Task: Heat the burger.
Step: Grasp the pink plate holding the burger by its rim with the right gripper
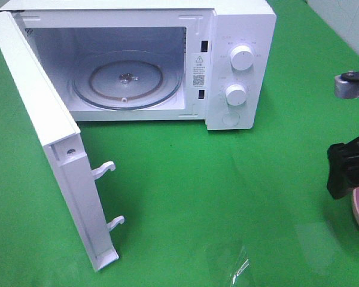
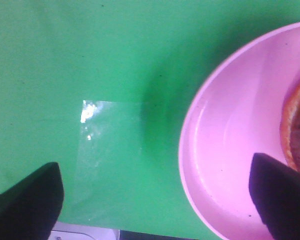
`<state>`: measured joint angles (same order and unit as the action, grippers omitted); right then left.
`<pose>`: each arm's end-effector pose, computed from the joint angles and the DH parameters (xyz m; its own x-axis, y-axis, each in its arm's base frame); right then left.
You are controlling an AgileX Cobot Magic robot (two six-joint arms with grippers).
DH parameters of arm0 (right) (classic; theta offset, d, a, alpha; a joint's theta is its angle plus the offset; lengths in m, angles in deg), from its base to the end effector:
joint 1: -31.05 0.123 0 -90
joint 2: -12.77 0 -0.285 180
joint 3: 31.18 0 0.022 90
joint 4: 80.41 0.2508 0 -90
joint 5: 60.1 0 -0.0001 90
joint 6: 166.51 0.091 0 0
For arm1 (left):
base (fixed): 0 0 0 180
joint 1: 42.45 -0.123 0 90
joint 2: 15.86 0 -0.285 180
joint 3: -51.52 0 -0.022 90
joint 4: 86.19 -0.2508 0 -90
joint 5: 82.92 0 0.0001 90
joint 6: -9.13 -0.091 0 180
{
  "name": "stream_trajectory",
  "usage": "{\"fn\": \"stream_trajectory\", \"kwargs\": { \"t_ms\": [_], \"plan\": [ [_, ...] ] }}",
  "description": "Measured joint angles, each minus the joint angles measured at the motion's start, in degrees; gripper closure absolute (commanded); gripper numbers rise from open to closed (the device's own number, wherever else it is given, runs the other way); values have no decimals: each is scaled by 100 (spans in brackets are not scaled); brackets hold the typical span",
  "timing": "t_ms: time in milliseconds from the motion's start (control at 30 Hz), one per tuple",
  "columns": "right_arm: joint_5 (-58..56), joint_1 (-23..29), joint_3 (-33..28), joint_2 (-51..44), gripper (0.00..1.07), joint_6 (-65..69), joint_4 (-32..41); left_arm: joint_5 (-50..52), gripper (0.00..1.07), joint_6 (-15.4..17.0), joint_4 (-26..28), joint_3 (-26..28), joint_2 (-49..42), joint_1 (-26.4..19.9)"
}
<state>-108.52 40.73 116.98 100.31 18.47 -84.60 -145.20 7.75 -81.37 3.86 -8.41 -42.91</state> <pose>0.2338 0.0348 0.2151 -0.9685 -0.1264 -0.2145 -0.1194 0.9918 -0.0452 -0.0088 -0.0068 0.2797 -0.4596 -0.0188 -0.8879 0.0511 0.9976 -0.0476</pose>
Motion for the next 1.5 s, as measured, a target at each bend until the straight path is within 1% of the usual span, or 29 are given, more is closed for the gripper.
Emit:
{"fn": "stream_trajectory", "kwargs": {
  "t_ms": [33,67,167,267,567,733,933,1000,1067,1167,1267,1500],
  "plan": [
    [-34,-138,0,0,14,0,-17,0,5,0,0,0,0,0],
    [-34,-138,0,0,14,0,-17,0,5,0,0,0,0,0],
    [-57,-407,0,0,15,0,-29,0,5,0,0,0,0,0],
    [-57,-521,0,0,16,0,-69,0,5,0,0,0,0,0],
    [132,-539,-29,-6,18,0,-126,0,5,0,0,0,0,0],
    [733,-539,-453,-6,19,29,-212,0,5,0,0,0,0,0],
    [1008,-539,-567,34,20,160,-338,0,5,0,0,0,0,0],
    [1031,-539,-579,143,20,206,-367,0,5,0,0,0,0,0],
    [1169,-539,-607,476,21,304,-395,0,5,0,0,0,0,0],
    [1209,-539,-607,561,22,309,-413,0,5,0,0,0,0,0],
    [1346,-539,-607,917,22,350,-470,0,5,0,0,0,0,0],
    [1633,-539,-607,1392,23,487,-556,0,5,0,0,0,0,0]
  ]
}}
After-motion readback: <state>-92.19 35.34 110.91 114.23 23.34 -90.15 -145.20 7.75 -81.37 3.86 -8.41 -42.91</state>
